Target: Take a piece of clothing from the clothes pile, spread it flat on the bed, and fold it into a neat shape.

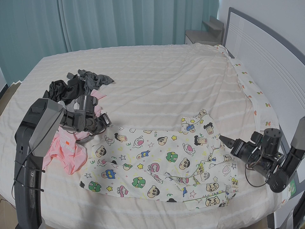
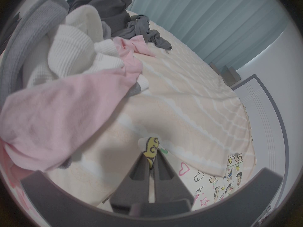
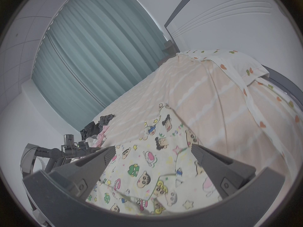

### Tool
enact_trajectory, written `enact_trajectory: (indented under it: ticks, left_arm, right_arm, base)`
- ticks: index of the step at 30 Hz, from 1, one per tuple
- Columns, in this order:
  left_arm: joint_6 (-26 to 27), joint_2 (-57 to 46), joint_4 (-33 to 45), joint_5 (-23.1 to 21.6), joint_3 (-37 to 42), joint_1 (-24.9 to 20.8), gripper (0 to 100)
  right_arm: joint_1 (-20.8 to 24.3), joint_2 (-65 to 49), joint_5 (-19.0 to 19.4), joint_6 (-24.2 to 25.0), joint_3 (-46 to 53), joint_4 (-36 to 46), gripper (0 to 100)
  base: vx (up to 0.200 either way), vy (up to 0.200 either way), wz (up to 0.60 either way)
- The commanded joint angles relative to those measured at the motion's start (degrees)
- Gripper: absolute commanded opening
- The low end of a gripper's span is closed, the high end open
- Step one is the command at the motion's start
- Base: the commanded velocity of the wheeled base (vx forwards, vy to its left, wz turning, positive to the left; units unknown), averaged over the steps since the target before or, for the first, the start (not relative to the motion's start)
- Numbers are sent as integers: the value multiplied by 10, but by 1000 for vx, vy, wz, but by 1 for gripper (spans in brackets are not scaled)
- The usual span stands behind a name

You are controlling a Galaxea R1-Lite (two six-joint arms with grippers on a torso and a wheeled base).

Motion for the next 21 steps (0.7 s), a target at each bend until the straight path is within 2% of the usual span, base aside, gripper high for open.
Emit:
enact_trajectory:
  ticks: [1, 2, 3, 4, 14, 16, 19, 21]
  left_arm:
    - [0, -29, -5, 20, 2, -1, 0]
    - [1, -29, -8, 25, 2, -2, 0]
    - [1, -29, -8, 25, 2, -2, 0]
    - [1, -29, -14, 41, 2, -4, 0]
    - [1, -32, -21, 70, 12, -16, 0]
    - [1, -32, -21, 76, 19, -20, 0]
    - [0, -37, -23, 90, 39, -24, 0]
    - [0, -44, -29, 92, 46, -24, 0]
  right_arm:
    - [-41, 19, 58, -21, -119, 93, 100]
    - [-41, 24, 77, -28, -143, 121, 100]
    - [-41, 24, 77, -28, -143, 121, 100]
    - [-42, 45, 110, -48, -203, 188, 100]
    - [-52, 181, 116, -116, -434, 332, 100]
    - [-53, 200, 118, -123, -468, 367, 100]
    - [-65, 227, 119, -175, -491, 381, 100]
    - [-75, 231, 121, -190, -496, 387, 100]
  base:
    - [0, 0, 0]
    - [0, 0, 0]
    - [0, 0, 0]
    - [0, 0, 0]
    - [0, 0, 0]
    - [0, 0, 0]
    - [0, 0, 0]
    - [0, 0, 0]
